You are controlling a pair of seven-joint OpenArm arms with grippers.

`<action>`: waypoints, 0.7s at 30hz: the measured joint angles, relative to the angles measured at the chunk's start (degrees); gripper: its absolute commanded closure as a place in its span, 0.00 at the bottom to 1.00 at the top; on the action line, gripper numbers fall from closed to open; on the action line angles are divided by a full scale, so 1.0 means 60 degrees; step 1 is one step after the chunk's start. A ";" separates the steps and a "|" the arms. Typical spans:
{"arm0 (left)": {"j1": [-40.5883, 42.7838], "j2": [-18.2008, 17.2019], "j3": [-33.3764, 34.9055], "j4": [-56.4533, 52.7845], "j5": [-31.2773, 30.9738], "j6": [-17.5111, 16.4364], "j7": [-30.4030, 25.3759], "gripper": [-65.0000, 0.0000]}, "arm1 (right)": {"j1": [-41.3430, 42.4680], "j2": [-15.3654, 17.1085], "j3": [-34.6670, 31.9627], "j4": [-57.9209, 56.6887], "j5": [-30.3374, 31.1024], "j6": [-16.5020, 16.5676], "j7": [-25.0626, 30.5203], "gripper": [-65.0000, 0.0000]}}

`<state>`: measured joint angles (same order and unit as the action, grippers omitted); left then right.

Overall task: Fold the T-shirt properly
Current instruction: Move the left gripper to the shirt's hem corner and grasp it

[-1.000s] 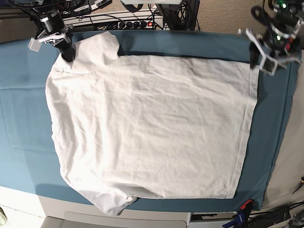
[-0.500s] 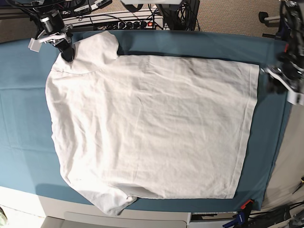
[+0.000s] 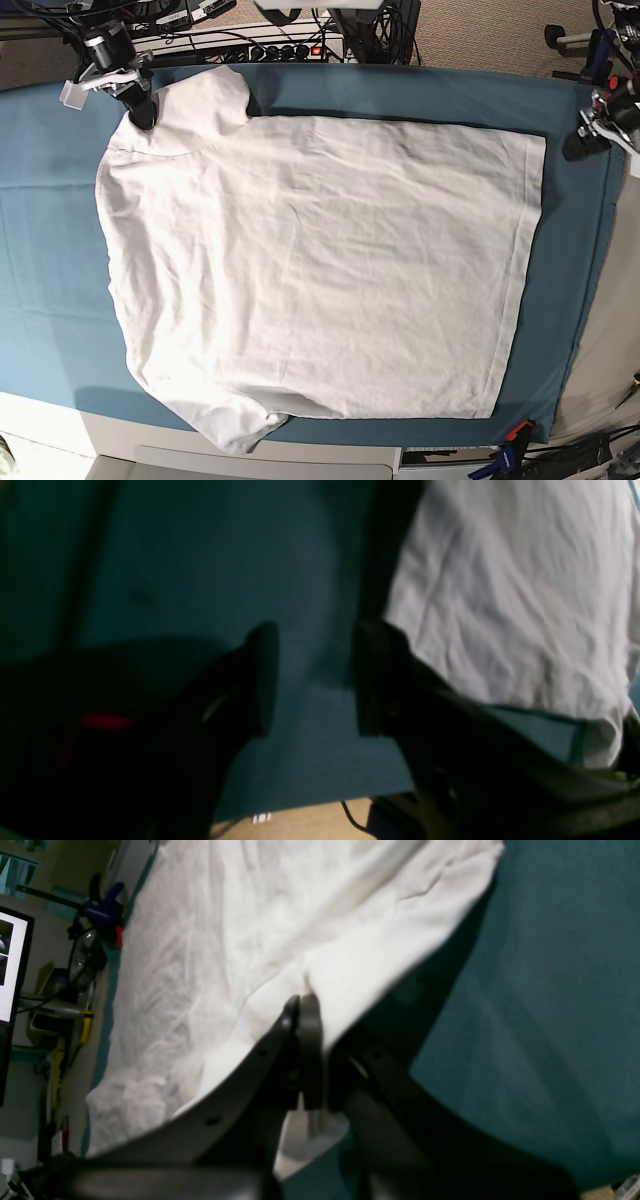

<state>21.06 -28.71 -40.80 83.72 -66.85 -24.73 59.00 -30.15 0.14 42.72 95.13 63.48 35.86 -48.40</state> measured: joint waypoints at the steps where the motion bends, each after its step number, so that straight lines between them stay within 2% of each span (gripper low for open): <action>1: -0.0004 -0.0004 0.0025 -0.0040 -0.0138 -0.0069 0.0058 0.61 | -0.0004 -0.0004 0.0000 0.0000 0.0000 0.0000 0.0000 1.00; 16: -0.0018 -0.0011 0.0073 -0.0040 -0.0342 -0.0073 0.0346 0.61 | 0.0000 -0.0004 0.0000 0.0000 0.0000 0.0000 -0.0033 1.00; 21: -0.0025 -0.0117 0.0929 -0.0044 -0.0229 -0.0069 0.0164 0.61 | 0.0000 -0.0004 0.0000 0.0000 0.0000 -0.0004 -0.0033 1.00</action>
<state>20.91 -29.41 -35.22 83.46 -68.23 -25.15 59.99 -30.15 0.12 42.72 95.13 63.48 35.83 -48.60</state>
